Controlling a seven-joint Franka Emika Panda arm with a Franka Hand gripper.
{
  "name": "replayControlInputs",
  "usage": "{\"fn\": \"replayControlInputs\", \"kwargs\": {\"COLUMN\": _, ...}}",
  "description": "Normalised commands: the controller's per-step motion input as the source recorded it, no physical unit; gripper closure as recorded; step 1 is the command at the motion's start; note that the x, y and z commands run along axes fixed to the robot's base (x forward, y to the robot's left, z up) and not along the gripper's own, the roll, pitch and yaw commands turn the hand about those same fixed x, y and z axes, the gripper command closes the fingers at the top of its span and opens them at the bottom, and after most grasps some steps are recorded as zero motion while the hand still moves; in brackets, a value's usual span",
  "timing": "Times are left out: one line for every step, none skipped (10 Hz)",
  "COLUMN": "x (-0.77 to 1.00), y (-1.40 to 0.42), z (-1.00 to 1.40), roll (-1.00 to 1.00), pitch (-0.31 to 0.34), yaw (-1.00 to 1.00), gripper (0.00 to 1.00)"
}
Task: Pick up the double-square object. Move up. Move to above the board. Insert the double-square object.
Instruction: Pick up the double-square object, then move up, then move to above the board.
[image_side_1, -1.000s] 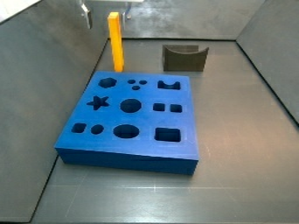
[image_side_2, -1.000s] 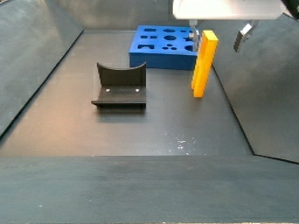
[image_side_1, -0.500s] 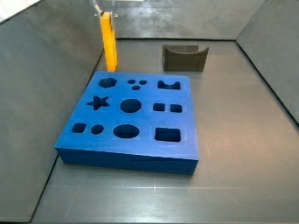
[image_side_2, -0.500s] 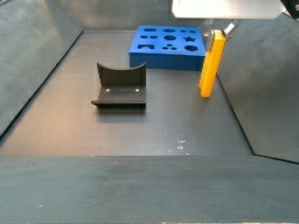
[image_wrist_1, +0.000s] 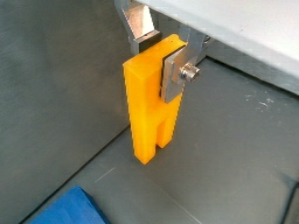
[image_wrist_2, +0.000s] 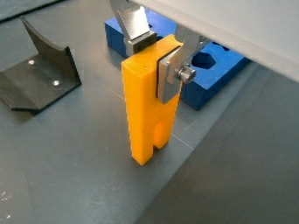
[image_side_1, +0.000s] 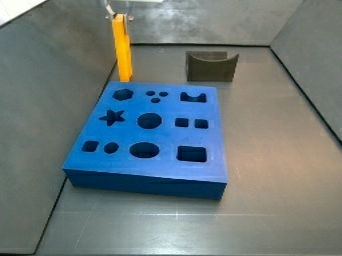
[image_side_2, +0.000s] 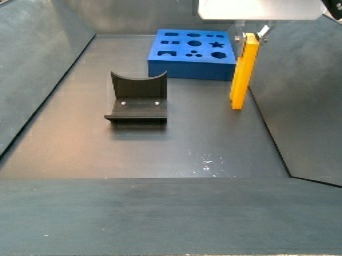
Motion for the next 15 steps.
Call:
{"fn": "replayControlInputs", "kwargs": {"x": 0.00, "y": 0.00, "z": 0.00, "roll": 0.00, "pitch": 0.000, "yaw": 0.00, "gripper": 1.00}}
{"fn": "replayControlInputs", "kwargs": {"x": 0.00, "y": 0.00, "z": 0.00, "roll": 0.00, "pitch": 0.000, "yaw": 0.00, "gripper": 1.00}}
{"fn": "replayControlInputs", "kwargs": {"x": 0.00, "y": 0.00, "z": 0.00, "roll": 0.00, "pitch": 0.000, "yaw": 0.00, "gripper": 1.00}}
{"fn": "replayControlInputs", "kwargs": {"x": 0.00, "y": 0.00, "z": 0.83, "roll": 0.00, "pitch": 0.000, "yaw": 0.00, "gripper": 1.00}}
{"fn": "replayControlInputs", "kwargs": {"x": -0.02, "y": 0.05, "z": 0.77, "roll": 0.00, "pitch": 0.037, "yaw": -0.02, "gripper": 1.00}}
{"fn": "replayControlInputs", "kwargs": {"x": -0.02, "y": 0.05, "z": 0.71, "roll": 0.01, "pitch": 0.057, "yaw": -0.03, "gripper": 1.00}}
{"fn": "replayControlInputs", "kwargs": {"x": -0.01, "y": 0.04, "z": 0.62, "roll": 0.01, "pitch": 0.070, "yaw": -0.03, "gripper": 1.00}}
{"fn": "replayControlInputs", "kwargs": {"x": 0.00, "y": 0.03, "z": 0.48, "roll": 0.02, "pitch": 0.077, "yaw": -0.03, "gripper": 1.00}}
{"fn": "replayControlInputs", "kwargs": {"x": 0.01, "y": 0.03, "z": 0.33, "roll": 0.03, "pitch": 0.082, "yaw": -0.03, "gripper": 1.00}}
{"fn": "replayControlInputs", "kwargs": {"x": 0.01, "y": 0.03, "z": 0.25, "roll": 0.03, "pitch": 0.085, "yaw": -0.02, "gripper": 1.00}}
{"fn": "replayControlInputs", "kwargs": {"x": -0.10, "y": 0.23, "z": 1.00, "roll": 0.02, "pitch": 0.285, "yaw": 0.10, "gripper": 1.00}}
{"fn": "replayControlInputs", "kwargs": {"x": -0.10, "y": 0.23, "z": 1.00, "roll": 0.03, "pitch": 0.273, "yaw": 0.11, "gripper": 1.00}}
{"fn": "replayControlInputs", "kwargs": {"x": -0.08, "y": 0.19, "z": 1.00, "roll": 0.03, "pitch": 0.204, "yaw": 0.06, "gripper": 1.00}}
{"fn": "replayControlInputs", "kwargs": {"x": -0.07, "y": 0.17, "z": 1.00, "roll": 0.04, "pitch": 0.153, "yaw": 0.04, "gripper": 1.00}}
{"fn": "replayControlInputs", "kwargs": {"x": -0.06, "y": 0.14, "z": 1.00, "roll": 0.04, "pitch": 0.109, "yaw": 0.02, "gripper": 1.00}}
